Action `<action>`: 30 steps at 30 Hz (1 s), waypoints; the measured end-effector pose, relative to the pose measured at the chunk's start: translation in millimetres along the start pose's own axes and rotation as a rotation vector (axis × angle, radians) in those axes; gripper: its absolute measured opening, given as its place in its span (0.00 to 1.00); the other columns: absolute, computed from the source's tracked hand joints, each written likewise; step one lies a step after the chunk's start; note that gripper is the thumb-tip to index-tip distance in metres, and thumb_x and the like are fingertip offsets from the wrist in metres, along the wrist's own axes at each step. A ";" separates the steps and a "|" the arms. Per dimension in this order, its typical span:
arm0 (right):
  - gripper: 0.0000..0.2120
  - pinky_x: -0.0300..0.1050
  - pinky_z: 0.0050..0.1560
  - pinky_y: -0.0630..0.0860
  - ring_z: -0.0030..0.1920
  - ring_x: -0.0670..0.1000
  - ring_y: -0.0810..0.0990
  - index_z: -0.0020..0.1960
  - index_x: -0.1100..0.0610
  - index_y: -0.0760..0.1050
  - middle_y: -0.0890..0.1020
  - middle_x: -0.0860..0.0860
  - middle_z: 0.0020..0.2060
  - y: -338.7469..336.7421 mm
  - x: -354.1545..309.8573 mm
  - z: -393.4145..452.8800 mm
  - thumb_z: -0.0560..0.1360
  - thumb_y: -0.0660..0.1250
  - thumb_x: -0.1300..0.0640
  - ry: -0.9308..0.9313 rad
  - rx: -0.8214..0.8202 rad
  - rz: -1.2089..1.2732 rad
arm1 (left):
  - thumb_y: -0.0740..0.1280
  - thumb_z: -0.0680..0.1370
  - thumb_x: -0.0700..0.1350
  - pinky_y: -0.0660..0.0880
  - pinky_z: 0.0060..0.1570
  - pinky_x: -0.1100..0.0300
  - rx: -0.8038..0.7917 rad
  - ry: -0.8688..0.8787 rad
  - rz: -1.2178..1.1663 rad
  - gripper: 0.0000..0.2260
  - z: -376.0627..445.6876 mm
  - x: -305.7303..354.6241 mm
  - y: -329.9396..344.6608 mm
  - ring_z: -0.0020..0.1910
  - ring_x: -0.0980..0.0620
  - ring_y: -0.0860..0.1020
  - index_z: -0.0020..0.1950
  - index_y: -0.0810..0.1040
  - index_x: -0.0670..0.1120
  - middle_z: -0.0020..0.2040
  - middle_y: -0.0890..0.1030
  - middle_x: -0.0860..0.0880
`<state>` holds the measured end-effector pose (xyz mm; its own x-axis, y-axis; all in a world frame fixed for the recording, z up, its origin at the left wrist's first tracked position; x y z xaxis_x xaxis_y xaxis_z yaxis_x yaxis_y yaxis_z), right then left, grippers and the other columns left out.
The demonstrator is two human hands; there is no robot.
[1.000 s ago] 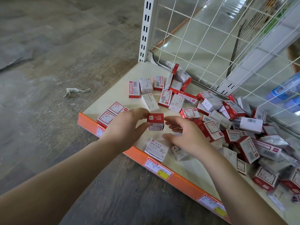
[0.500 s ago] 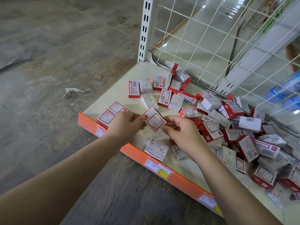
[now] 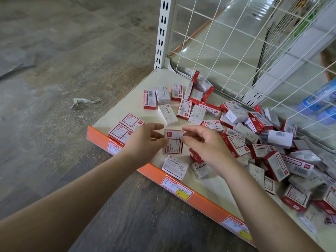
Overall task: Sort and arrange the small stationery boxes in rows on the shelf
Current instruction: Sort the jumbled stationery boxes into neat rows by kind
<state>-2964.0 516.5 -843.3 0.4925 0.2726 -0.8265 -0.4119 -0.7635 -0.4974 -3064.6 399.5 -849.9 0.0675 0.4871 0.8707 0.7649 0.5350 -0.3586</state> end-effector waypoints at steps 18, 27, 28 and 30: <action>0.10 0.46 0.51 0.79 0.42 0.47 0.83 0.54 0.51 0.75 0.83 0.51 0.42 -3.2 0.3 4.3 0.73 0.69 0.58 0.037 0.164 0.305 | 0.63 0.78 0.49 0.77 0.47 0.52 -0.001 -0.029 0.126 0.12 -3.2 -1.3 7.1 0.45 0.45 0.80 0.56 0.79 0.44 0.44 0.81 0.48; 0.18 0.35 0.46 0.78 0.45 0.41 0.82 0.58 0.43 0.73 0.83 0.44 0.45 8.3 -5.6 0.6 0.72 0.70 0.60 -0.064 0.002 0.207 | 0.62 0.79 0.43 0.72 0.43 0.65 0.128 -0.024 -0.125 0.09 3.5 -9.7 -6.9 0.39 0.55 0.76 0.56 0.79 0.44 0.44 0.81 0.50; 0.19 0.35 0.46 0.77 0.46 0.40 0.81 0.58 0.45 0.73 0.83 0.44 0.45 8.7 -5.6 0.9 0.71 0.71 0.61 -0.079 0.006 0.179 | 0.62 0.79 0.42 0.72 0.42 0.68 0.142 -0.017 -0.123 0.09 3.6 -9.7 -8.8 0.39 0.58 0.76 0.57 0.79 0.45 0.45 0.81 0.51; 0.20 0.37 0.49 0.77 0.47 0.40 0.81 0.55 0.44 0.73 0.82 0.43 0.45 8.9 -5.4 0.9 0.69 0.73 0.62 -0.104 0.038 0.114 | 0.63 0.78 0.42 0.71 0.42 0.69 0.160 -0.006 -0.110 0.10 3.8 -9.9 -11.2 0.42 0.60 0.77 0.58 0.78 0.46 0.47 0.80 0.52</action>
<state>-2971.1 508.8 -843.5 0.3593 0.2461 -0.9002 -0.4902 -0.7710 -0.4065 -3076.3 391.3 -855.8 -0.0154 0.4237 0.9057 0.6557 0.6881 -0.3108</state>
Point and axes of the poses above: each hand's wrist, its own z-axis towards the middle knuckle, its own y-axis out of the palm, x = y × z, the point moved 7 cm from there along z, towards the middle knuckle
